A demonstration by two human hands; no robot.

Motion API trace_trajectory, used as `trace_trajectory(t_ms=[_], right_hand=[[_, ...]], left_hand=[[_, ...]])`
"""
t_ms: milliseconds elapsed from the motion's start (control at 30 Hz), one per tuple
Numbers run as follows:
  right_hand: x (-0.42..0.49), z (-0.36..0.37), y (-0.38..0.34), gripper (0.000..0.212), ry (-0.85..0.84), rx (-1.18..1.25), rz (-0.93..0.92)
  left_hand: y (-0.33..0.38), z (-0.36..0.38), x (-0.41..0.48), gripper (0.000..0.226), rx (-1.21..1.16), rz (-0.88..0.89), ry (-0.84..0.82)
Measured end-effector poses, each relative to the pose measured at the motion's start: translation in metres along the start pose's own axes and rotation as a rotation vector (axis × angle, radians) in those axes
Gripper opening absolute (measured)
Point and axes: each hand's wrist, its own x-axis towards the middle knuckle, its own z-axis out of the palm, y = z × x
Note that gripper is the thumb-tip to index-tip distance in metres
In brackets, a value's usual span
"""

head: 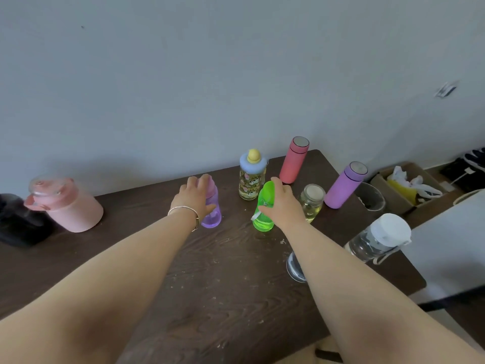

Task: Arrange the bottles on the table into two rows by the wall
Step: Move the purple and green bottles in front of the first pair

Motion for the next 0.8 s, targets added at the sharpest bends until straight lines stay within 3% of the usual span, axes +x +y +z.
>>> trace_trajectory(t_ms=[233, 533, 800], right_hand=[[-0.003, 0.01, -0.004, 0.082, 0.068, 0.106, 0.061], [-0.011, -0.003, -0.009, 0.08, 0.128, 0.136, 0.013], [-0.023, -0.011, -0.054, 0.077, 0.061, 0.165, -0.158]], left_hand=[[-0.003, 0.007, 0.006, 0.069, -0.312, -0.051, 0.058], [-0.008, 0.0, -0.013, 0.07, -0.424, -0.101, 0.154], [-0.039, -0.026, -0.069, 0.067, -0.437, -0.214, 0.255]])
